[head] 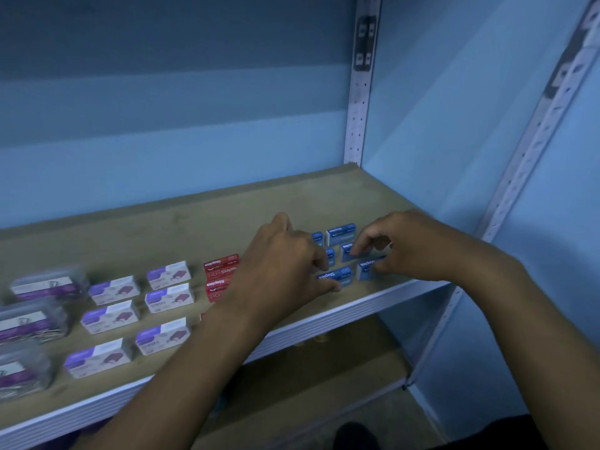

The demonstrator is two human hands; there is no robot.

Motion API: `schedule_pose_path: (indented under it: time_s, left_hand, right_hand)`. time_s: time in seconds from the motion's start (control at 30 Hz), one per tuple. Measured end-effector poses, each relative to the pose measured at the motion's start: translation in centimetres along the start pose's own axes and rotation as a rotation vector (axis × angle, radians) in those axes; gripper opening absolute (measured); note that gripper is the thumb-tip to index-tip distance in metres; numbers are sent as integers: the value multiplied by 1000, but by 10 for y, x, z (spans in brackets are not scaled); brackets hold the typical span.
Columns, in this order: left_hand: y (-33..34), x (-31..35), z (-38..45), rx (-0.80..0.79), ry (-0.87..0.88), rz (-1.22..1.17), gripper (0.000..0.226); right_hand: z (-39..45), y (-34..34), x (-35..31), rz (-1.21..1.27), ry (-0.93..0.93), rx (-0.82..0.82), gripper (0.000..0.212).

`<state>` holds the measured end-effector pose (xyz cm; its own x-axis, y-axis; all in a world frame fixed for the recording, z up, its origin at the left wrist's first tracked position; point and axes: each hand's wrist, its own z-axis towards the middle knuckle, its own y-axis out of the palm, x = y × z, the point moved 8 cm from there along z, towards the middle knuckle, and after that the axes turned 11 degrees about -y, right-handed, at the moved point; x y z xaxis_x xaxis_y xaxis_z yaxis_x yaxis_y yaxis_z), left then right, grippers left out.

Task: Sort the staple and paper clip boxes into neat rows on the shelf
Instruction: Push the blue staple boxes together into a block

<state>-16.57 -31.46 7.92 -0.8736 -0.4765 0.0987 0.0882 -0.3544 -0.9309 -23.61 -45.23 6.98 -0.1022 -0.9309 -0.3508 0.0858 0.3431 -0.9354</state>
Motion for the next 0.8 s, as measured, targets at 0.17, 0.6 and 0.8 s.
schedule_pose_path:
  time_s: [0.17, 0.6, 0.8]
  left_hand:
    - [4, 3, 3, -14, 5, 15, 37]
    - [7, 7, 4, -21, -24, 8, 34]
    - [9, 6, 3, -34, -33, -14, 34]
  right_hand:
    - [-3, 5, 10, 47, 38, -2, 26]
    - [-4, 7, 9, 25, 17, 10, 25]
    - [-3, 8, 6, 4, 2, 10, 25]
